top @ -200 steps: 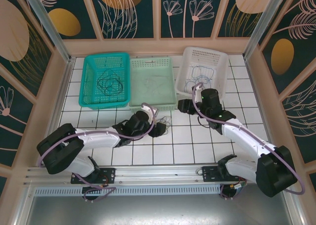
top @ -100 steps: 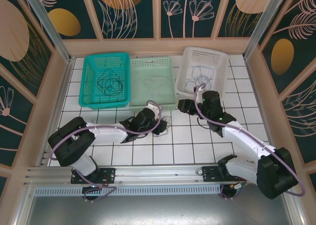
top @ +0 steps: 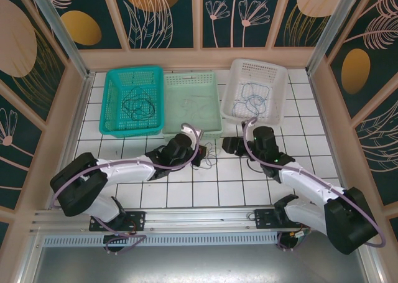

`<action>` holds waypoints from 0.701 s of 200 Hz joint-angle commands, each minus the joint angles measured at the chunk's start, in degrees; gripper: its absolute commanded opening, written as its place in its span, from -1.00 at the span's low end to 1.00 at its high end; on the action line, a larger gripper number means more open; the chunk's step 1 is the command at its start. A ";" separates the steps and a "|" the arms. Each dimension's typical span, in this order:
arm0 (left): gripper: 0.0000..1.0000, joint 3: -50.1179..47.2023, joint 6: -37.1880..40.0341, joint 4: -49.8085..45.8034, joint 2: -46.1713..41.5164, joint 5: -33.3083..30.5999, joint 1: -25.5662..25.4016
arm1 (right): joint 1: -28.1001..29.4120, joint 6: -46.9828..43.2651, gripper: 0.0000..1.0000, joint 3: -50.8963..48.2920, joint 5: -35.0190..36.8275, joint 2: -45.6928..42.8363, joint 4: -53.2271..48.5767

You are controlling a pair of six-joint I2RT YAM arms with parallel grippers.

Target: Untangle the cables

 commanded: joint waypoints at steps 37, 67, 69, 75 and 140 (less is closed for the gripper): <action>-0.92 0.56 1.32 1.21 -5.06 1.40 -0.38 | 6.48 -0.96 0.31 -1.12 1.43 2.32 7.81; -0.92 1.03 0.86 1.64 -6.38 2.90 -0.38 | 10.09 -2.42 0.43 0.12 6.44 4.96 8.42; -0.92 1.08 0.87 1.54 -6.52 3.01 -0.37 | 10.27 -2.54 0.43 0.21 6.71 5.21 8.43; -0.93 1.24 0.78 1.33 -6.81 3.21 -0.32 | 10.81 -2.83 0.44 0.62 7.60 5.65 8.51; -0.93 0.39 -0.80 2.61 -12.57 4.76 -0.33 | 12.36 -2.06 0.47 2.18 14.18 9.03 9.18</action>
